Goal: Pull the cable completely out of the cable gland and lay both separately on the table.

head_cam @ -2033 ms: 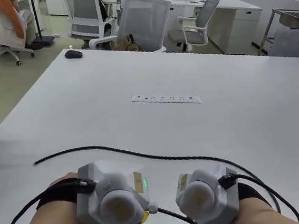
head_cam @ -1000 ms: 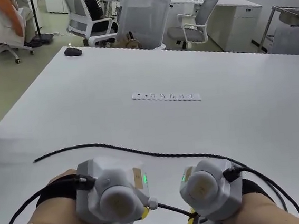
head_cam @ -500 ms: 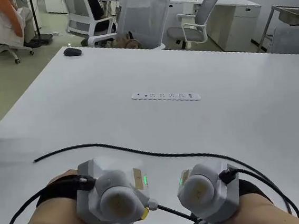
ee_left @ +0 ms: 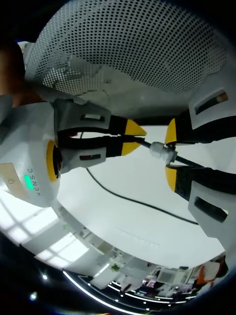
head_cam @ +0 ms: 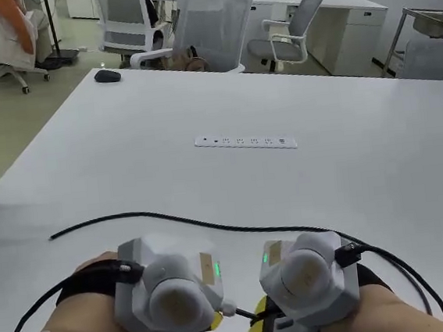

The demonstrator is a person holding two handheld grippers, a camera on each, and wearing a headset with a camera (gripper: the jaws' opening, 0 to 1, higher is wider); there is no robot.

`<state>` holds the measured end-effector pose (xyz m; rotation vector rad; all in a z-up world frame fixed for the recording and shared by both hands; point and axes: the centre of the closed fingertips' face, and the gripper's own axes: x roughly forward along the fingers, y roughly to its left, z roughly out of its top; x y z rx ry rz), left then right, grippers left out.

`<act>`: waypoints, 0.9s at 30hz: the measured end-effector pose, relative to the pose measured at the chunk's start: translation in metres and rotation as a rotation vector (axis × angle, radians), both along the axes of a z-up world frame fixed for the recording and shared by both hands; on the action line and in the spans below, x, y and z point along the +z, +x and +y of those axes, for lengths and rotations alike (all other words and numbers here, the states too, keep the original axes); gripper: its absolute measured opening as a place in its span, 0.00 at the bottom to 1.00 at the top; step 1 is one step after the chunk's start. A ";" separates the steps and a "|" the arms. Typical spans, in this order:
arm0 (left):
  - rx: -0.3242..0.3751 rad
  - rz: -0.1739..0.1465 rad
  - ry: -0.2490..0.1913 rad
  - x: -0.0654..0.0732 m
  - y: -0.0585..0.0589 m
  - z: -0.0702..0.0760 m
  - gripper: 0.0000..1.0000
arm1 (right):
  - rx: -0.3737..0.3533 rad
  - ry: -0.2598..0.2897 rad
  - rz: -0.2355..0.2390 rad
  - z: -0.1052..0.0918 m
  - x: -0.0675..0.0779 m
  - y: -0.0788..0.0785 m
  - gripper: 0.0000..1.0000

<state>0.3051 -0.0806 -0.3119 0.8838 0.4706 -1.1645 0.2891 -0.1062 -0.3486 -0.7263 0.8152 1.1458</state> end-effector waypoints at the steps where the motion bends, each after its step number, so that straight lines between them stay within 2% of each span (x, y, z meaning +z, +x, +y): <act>1: 0.001 -0.001 0.004 0.000 0.000 0.001 0.17 | -0.005 -0.011 -0.004 -0.002 -0.001 0.001 0.03; 6: 0.012 -0.002 0.006 -0.001 0.002 0.003 0.17 | -0.032 -0.087 0.005 -0.016 -0.011 0.003 0.03; 8: 0.016 -0.003 0.007 -0.001 0.003 0.004 0.17 | -0.050 -0.134 0.016 -0.026 -0.016 0.003 0.03; 9: 0.021 -0.005 0.009 0.000 0.004 0.005 0.17 | -0.062 -0.181 0.026 -0.035 -0.021 0.003 0.03; 12: 0.030 -0.009 0.009 0.001 0.005 0.006 0.17 | -0.082 -0.216 0.039 -0.045 -0.025 0.004 0.03; 21: 0.037 -0.006 0.016 0.000 0.006 0.007 0.17 | -0.110 -0.261 0.071 -0.056 -0.030 0.000 0.03; 23: 0.037 -0.002 0.016 -0.001 0.005 0.007 0.17 | -0.099 -0.259 0.080 -0.055 -0.031 -0.002 0.03; 25: 0.036 -0.001 0.020 -0.002 0.005 0.007 0.17 | -0.098 -0.253 0.066 -0.052 -0.028 0.000 0.06; 27: 0.033 0.001 0.020 -0.002 0.004 0.007 0.17 | -0.063 -0.212 0.041 -0.041 -0.025 0.002 0.12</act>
